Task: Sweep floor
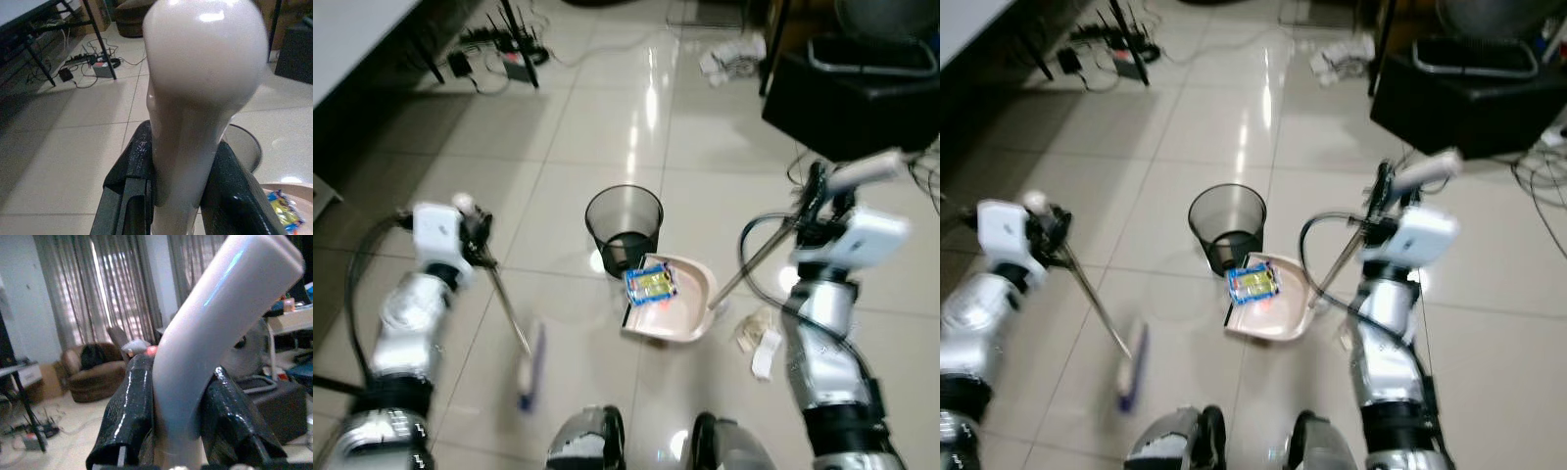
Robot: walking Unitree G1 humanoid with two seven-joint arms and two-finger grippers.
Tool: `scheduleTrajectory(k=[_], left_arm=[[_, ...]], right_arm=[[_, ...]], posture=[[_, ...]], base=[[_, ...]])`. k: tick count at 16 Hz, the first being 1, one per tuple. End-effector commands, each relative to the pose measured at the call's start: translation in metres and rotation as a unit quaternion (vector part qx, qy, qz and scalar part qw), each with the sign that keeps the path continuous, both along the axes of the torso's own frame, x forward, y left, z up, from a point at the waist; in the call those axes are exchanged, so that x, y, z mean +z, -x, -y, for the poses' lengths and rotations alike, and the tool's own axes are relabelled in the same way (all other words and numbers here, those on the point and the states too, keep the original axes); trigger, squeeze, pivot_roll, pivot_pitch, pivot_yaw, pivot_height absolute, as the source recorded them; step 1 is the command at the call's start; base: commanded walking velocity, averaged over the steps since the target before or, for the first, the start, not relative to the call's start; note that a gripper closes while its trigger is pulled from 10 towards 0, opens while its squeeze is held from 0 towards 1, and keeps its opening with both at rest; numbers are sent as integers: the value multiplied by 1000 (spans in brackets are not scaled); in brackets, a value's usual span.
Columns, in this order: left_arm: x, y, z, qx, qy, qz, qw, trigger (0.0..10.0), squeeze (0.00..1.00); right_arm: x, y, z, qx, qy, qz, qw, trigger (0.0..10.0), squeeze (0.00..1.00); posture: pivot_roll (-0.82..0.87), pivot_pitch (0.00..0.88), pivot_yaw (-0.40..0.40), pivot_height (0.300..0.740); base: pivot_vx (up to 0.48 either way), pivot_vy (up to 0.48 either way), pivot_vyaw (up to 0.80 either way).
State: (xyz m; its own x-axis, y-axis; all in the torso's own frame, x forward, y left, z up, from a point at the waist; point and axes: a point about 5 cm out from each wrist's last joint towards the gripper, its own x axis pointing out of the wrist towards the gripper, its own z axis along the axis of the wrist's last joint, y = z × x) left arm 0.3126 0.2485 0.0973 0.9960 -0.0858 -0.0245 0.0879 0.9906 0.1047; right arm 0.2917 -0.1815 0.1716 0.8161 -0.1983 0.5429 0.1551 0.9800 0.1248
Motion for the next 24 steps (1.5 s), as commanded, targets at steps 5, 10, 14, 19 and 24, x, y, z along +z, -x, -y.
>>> scheduleTrajectory(k=[5,10,14,19,24], left_arm=[[3,15,24,5,-5,48,999,10000,0],[16,18,36,4,-10,82,997,10000,0],[21,22,43,-4,0,87,996,10000,0],[23,24,55,-10,29,87,996,10000,0],[23,26,60,-11,32,84,996,10000,0]], right_arm=[[51,16,10,26,-61,23,998,10000,0],[76,22,11,42,-100,37,993,10000,0],[97,13,21,48,-118,53,990,10000,0],[107,-3,23,70,-111,45,990,10000,0],[114,-7,32,68,-113,49,990,10000,0]], posture=[[-31,56,103,740],[-21,44,92,740],[-4,40,87,740],[-6,45,70,740],[-9,59,65,740]], base=[[0,0,0],[0,0,0],[216,0,0],[365,0,0],[395,0,0]])
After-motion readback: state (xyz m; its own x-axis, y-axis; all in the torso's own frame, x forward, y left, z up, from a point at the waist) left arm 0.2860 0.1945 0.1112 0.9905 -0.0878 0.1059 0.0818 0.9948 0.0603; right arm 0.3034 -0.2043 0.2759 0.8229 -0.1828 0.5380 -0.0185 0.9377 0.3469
